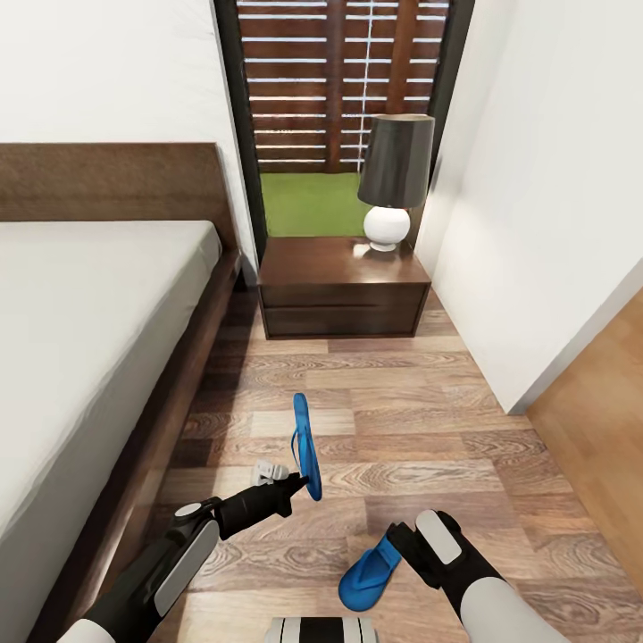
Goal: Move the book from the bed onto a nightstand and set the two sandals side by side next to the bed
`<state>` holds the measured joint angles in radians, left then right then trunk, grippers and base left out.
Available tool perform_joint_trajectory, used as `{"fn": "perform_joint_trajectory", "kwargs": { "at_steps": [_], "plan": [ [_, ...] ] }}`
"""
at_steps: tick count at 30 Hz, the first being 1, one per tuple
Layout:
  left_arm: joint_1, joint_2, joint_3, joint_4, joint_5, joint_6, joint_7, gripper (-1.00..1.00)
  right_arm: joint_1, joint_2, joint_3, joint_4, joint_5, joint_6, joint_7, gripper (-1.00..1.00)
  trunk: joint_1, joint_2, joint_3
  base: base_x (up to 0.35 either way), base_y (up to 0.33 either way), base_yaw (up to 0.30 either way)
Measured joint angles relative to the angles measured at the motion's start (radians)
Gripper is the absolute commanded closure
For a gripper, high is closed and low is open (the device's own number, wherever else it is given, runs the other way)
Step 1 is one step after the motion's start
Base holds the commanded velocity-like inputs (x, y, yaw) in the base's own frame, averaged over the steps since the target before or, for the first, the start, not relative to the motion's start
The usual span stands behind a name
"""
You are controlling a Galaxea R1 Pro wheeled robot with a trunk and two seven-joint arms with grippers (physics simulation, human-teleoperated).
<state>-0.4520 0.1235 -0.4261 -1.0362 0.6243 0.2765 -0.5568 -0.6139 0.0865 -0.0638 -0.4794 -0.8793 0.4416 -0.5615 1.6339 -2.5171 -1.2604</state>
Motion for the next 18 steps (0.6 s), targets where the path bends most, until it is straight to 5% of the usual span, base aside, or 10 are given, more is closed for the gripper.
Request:
{"fn": "perform_joint_trajectory", "kwargs": {
  "at_steps": [18],
  "plan": [
    [0.0,0.0,0.0,0.001,0.001,0.0,0.001,1.0,0.0,0.0,0.0,0.0,0.0,-0.001,0.0,-1.0,0.0,0.0,0.0,0.031,0.0,0.0]
  ]
}}
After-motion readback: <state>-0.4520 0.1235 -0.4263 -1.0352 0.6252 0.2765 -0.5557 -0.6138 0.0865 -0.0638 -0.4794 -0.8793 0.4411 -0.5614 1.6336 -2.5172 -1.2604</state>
